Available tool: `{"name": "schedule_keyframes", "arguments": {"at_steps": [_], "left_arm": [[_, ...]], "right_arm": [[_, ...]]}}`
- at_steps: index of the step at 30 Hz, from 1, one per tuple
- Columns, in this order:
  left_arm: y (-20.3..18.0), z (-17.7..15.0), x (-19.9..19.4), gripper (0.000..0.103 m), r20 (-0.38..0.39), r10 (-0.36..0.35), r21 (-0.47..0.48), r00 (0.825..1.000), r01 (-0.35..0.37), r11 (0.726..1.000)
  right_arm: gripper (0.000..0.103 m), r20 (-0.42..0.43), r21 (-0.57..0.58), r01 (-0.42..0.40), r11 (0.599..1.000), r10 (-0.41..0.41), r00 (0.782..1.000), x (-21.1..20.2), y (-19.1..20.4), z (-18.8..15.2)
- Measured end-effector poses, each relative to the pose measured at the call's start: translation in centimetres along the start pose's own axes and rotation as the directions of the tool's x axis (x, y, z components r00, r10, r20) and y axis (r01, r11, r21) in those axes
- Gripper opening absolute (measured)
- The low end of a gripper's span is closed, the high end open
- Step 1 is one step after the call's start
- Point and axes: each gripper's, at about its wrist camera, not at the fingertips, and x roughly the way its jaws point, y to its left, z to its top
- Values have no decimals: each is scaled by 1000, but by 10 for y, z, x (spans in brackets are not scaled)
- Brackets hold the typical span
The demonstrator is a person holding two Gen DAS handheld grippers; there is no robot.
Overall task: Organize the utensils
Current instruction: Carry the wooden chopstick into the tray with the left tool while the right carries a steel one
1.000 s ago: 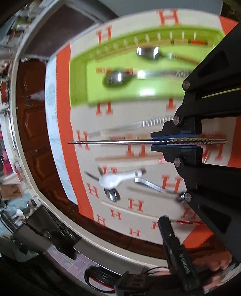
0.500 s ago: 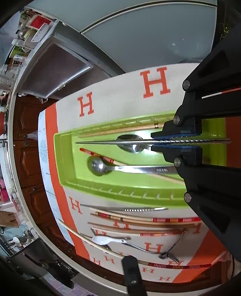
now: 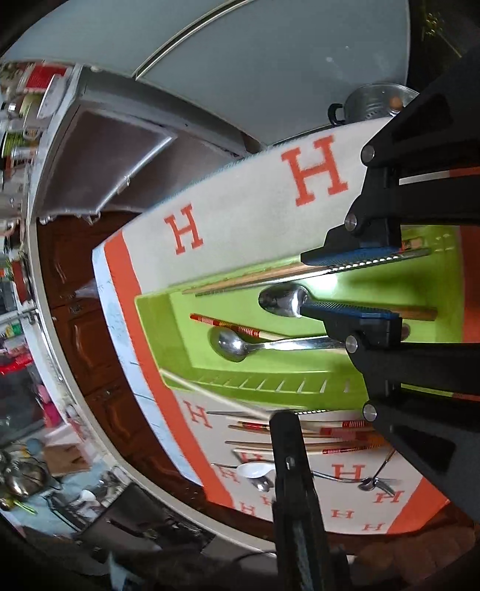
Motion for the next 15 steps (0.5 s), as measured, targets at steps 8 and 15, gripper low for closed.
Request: {"name": "schedule_keyframes", "arguments": {"at_steps": [8,15], "left_arm": [[0,-2,11,20,19,69,-7,997,-69,998],[2,-16,-2,23,54,98,27,994,-100,995]], "right_arm": [[23,58,28,3,1000,-5,998,-51,-14,-23],[24,55,17,-1,1000,0,998,-62,-15,-31]]}}
